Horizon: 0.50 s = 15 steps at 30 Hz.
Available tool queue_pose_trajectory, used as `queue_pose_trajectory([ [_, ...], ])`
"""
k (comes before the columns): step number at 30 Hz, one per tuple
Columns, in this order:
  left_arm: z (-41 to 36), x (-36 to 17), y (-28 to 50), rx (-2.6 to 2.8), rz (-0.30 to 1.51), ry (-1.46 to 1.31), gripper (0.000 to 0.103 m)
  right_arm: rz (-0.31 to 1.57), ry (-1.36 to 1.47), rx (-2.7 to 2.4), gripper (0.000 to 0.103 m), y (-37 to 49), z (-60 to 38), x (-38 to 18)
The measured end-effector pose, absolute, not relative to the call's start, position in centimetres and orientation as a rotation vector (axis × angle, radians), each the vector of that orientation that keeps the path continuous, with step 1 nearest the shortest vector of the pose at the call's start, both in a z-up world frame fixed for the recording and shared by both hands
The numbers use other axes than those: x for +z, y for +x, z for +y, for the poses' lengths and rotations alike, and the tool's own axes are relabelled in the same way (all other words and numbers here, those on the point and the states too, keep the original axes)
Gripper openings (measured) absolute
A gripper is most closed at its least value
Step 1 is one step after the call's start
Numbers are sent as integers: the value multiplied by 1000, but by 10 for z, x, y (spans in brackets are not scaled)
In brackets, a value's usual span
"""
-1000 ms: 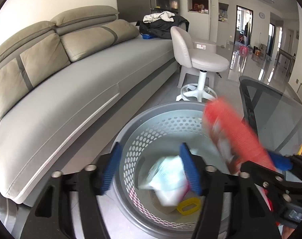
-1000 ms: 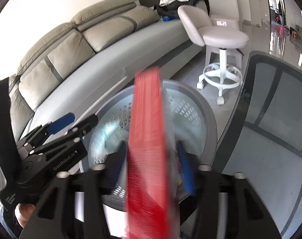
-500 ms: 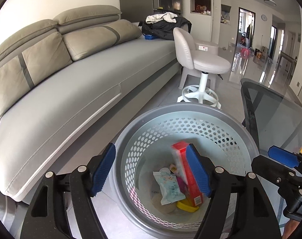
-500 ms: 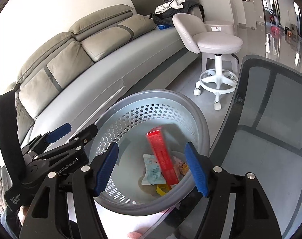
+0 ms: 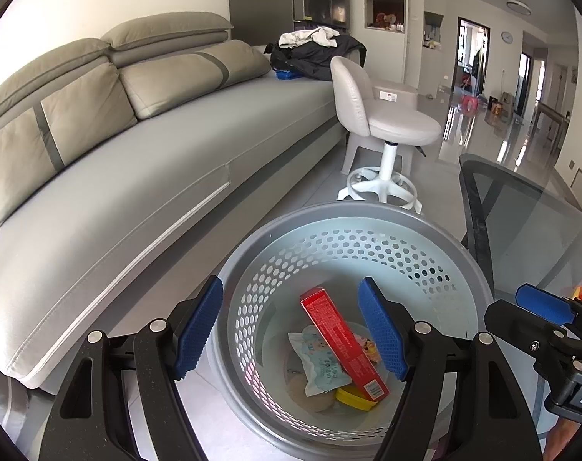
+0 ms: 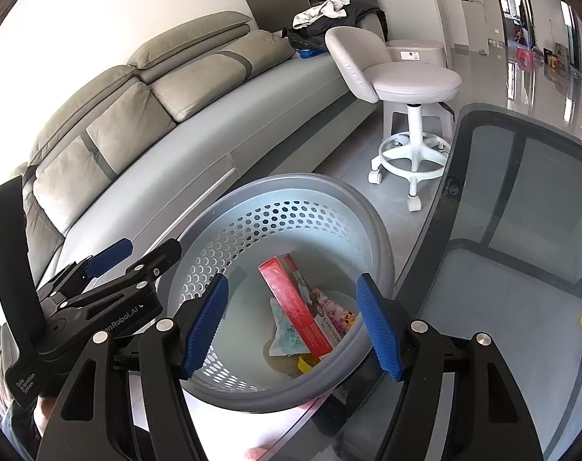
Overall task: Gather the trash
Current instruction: 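Move both open tools back over the table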
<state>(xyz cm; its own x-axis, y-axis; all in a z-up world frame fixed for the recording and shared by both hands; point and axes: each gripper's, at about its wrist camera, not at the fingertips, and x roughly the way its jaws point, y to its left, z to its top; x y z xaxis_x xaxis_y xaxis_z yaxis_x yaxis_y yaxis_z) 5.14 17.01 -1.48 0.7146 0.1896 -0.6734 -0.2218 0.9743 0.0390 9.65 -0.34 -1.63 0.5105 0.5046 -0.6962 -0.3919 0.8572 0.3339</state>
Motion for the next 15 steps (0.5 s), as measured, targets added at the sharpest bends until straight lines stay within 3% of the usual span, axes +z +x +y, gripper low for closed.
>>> queue_pose_trajectory([
  [15,146,-13,51,173,731,-29,75,845,116,436,67,91,-22,-11],
])
